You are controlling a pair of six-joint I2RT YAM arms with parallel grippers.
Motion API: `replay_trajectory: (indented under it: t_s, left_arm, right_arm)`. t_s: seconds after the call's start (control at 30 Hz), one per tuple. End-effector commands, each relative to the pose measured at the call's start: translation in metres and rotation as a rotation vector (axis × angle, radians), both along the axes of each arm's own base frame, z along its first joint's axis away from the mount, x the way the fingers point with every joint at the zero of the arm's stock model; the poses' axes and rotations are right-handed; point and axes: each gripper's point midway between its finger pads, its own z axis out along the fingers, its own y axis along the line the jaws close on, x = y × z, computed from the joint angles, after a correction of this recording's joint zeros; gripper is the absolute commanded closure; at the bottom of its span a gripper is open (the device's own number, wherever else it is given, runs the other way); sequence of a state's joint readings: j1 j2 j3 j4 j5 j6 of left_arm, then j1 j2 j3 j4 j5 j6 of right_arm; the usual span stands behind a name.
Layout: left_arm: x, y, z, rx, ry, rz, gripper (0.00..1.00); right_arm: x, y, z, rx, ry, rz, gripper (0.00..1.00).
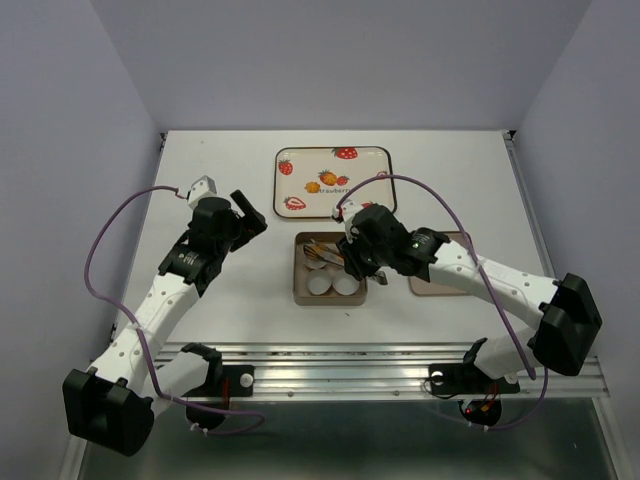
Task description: Pack the cookies
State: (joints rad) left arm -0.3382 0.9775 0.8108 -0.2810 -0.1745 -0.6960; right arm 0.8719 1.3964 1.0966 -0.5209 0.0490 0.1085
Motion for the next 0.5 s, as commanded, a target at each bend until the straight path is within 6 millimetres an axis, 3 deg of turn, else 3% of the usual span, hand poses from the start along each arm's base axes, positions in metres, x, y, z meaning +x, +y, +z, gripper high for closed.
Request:
replay_trajectory:
  t_s: [0.0,0.47]
  left_arm:
    - [0.001,0.005,0.011,0.007,-0.037,0.016,0.01]
    - [0.001,0.005,0.006,0.012,-0.031,0.018,0.01]
  right_arm:
    - [-0.001,0.005,0.0,0.004,-0.007,0.022,0.66]
    - [0.001,0.004,-0.015,-0.03,0.017,0.011,0.66]
